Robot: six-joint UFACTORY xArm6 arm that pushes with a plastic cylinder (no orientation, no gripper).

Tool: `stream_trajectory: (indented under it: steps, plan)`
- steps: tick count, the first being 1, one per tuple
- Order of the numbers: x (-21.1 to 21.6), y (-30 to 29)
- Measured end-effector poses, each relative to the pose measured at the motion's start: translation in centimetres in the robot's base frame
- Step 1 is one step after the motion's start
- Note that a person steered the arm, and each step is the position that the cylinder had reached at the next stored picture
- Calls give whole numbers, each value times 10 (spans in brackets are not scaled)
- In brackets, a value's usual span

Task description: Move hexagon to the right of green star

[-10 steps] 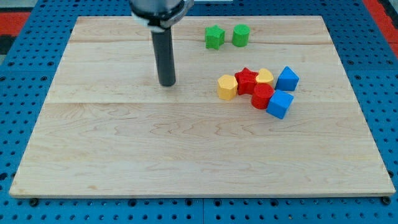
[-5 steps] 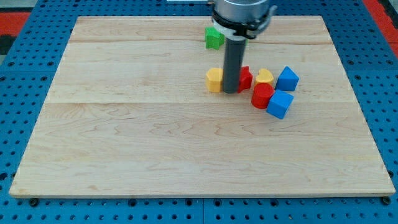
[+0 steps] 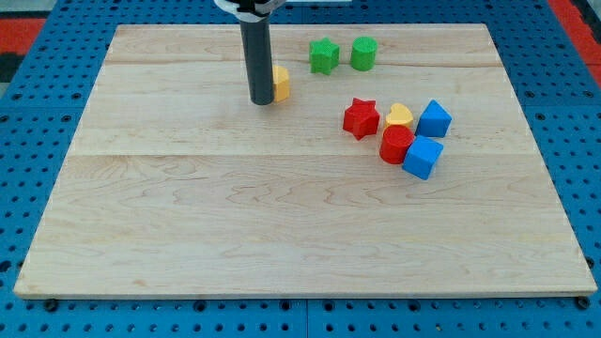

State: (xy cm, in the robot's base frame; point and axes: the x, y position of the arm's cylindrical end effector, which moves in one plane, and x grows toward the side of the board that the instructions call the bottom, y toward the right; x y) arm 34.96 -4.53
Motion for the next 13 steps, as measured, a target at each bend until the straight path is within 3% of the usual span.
stream_trajectory:
  steps: [4,13]
  plan:
    - [-35,6]
    - [-50,21]
